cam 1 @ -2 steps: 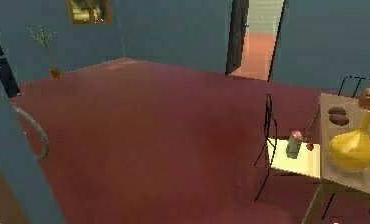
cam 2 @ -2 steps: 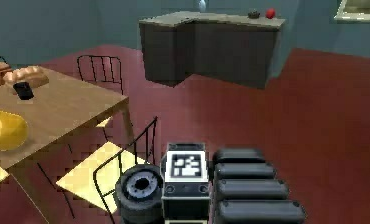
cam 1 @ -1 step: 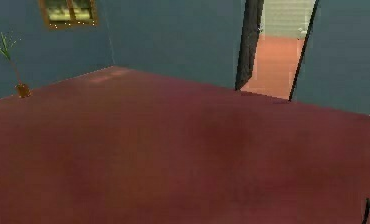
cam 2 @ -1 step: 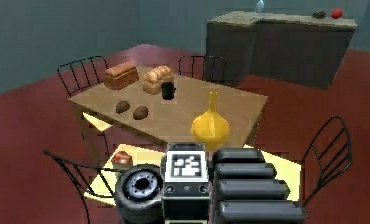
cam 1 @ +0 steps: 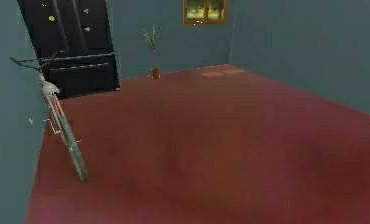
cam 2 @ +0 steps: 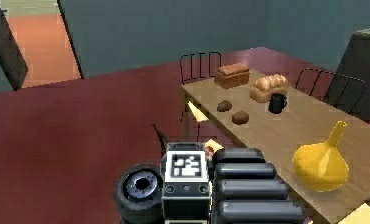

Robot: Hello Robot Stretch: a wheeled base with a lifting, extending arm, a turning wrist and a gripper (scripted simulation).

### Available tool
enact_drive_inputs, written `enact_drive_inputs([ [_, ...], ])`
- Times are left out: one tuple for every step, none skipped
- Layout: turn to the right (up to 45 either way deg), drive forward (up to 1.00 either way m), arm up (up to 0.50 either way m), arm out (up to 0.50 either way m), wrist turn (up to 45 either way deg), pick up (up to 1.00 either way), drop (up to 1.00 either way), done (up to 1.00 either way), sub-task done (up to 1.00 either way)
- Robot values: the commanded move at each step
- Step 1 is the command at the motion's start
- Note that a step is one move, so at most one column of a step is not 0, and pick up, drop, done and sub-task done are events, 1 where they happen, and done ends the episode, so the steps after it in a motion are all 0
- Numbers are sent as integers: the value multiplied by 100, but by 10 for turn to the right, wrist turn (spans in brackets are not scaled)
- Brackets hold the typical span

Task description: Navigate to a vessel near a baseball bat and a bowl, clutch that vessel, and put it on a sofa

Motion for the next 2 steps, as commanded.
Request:
enact_drive_inputs([
  [0,5,0,0,0,0,0,0,0],
  [450,0,0,0,0,0,0,0,0],
])
